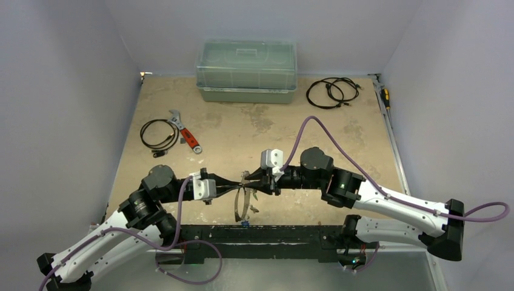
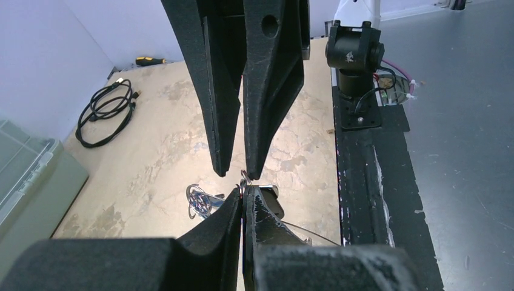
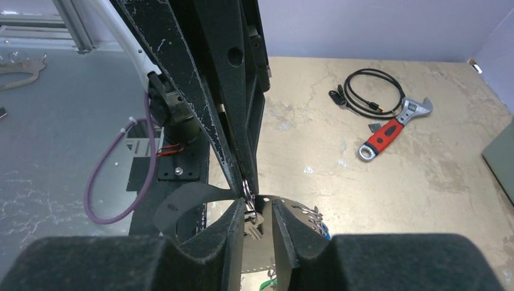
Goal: Put the keys on the keyring
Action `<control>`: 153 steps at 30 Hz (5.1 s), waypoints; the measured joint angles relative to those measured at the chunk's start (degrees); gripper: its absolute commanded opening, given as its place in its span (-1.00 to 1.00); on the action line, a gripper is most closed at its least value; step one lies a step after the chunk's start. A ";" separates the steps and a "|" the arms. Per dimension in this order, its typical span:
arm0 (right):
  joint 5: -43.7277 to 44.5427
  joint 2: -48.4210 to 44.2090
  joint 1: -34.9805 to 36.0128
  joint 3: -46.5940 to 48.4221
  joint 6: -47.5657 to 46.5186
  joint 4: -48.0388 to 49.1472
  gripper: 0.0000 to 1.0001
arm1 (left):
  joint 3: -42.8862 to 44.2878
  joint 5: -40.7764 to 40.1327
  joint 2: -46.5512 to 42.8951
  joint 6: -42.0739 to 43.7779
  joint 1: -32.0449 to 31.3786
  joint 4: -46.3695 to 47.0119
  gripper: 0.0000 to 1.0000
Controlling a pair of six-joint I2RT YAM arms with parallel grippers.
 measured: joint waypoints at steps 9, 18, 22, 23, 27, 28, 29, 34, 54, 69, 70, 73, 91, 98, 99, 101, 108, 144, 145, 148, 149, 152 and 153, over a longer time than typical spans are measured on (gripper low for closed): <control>0.00 0.35 0.00 0.00 0.00 -0.02 -0.51 | -0.13 0.26 -0.46 -0.42 0.00 0.02 -1.00; 0.00 0.76 0.00 0.00 0.02 -0.20 -0.75 | -0.39 0.22 -0.98 -0.46 0.00 0.35 -1.00; -0.02 0.76 0.00 0.00 0.00 -0.20 -0.94 | -0.39 0.07 -1.22 -0.66 0.00 0.68 -1.00; -0.02 0.76 0.00 0.00 0.02 -0.22 -1.00 | -0.39 0.00 -1.36 -0.81 0.00 0.68 -1.00; -0.02 0.76 0.00 0.00 0.02 -0.22 -1.00 | -0.39 -0.26 -1.70 -0.87 0.04 0.81 -1.00; -0.02 0.76 0.00 0.00 0.02 -0.22 -1.00 | -0.39 -0.26 -1.73 -0.87 0.04 0.85 -1.00; -0.02 0.76 0.00 0.00 0.02 -0.22 -1.00 | -0.39 -0.26 -1.73 -0.87 0.04 0.85 -1.00; 0.00 0.76 0.00 0.00 0.04 -0.22 -1.00 | -0.39 -0.26 -1.88 -0.92 0.04 1.05 -1.00; 1.11 0.55 0.00 -0.98 0.83 0.07 -0.20 | -0.39 -0.17 -2.40 -1.97 0.04 1.86 -1.00; -0.66 -0.33 0.00 -0.98 -0.39 1.95 -0.21 | -0.39 0.48 -2.32 -2.36 0.17 2.34 -1.00; -0.76 0.24 0.00 -0.98 -0.46 1.97 -0.23 | -0.39 0.50 -2.34 -2.36 0.24 2.34 -1.00; -1.25 1.09 0.00 -0.98 -0.79 2.01 -0.26 | -0.39 0.50 -2.34 -2.36 0.26 2.34 -1.00; -3.19 3.37 0.00 -0.92 -1.29 4.63 -0.47 | -0.39 0.72 -2.82 -2.36 0.37 2.32 -1.00; -3.56 3.43 0.00 -0.90 -1.29 5.49 -0.49 | -0.39 0.74 -2.95 -2.36 0.37 2.32 -1.00; -3.56 3.43 0.00 -0.90 -1.29 5.60 -0.51 | -0.39 0.74 -2.95 -2.36 0.37 2.32 -1.00; -3.69 3.43 0.00 -0.90 -1.31 5.79 -0.55 | -0.39 0.72 -2.95 -2.36 0.37 2.32 -1.00; -4.68 4.09 0.00 -0.52 -1.53 5.95 -0.87 | -0.39 0.70 -3.23 -2.36 0.37 2.32 -1.00; 8.87 12.94 0.00 21.99 -7.23 -26.73 -1.00 | 28.09 -6.73 14.27 11.30 -0.09 -24.94 0.09; 8.83 12.94 0.00 22.16 -7.50 -27.41 -1.00 | 28.09 -6.27 14.71 11.80 -0.17 -25.42 0.07; 8.72 12.96 0.00 22.36 -8.15 -29.79 -1.00 | 27.91 -4.79 15.96 13.38 -0.35 -25.99 -0.03; 8.72 12.98 0.00 22.49 -8.35 -30.56 -1.00 | 27.63 -4.11 16.28 13.97 -0.39 -25.79 -0.04; 8.50 13.07 0.00 23.50 -8.61 -32.87 -1.00 | 25.18 -2.10 16.46 15.17 -0.39 -23.52 0.01; 8.31 13.07 0.00 23.87 -8.76 -33.33 -1.00 | 23.80 -1.68 16.33 15.32 -0.39 -22.34 0.03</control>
